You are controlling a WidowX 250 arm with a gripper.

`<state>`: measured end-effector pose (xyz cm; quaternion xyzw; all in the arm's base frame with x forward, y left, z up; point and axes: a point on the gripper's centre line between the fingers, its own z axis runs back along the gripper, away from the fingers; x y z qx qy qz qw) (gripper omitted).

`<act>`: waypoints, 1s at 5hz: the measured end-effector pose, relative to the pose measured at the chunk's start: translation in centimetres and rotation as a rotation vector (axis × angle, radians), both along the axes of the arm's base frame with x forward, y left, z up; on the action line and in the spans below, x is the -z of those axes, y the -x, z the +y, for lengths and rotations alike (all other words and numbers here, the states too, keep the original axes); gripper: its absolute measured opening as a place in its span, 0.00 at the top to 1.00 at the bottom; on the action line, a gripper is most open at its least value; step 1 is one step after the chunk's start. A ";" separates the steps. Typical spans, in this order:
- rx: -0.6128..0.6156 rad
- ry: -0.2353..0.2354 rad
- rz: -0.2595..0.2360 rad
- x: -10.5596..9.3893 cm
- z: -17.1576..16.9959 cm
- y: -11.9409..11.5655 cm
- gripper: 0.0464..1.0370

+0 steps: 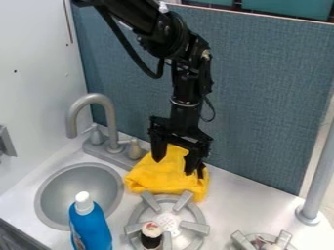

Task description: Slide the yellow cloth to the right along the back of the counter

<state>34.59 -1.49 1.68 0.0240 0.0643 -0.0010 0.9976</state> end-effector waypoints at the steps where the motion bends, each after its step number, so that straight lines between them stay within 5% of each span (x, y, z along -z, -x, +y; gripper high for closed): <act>1: 0.002 -0.003 0.043 1.4 0.0 0.5 0.04; 5: -0.079 -0.057 -0.049 7.1 6.8 -3.5 0.04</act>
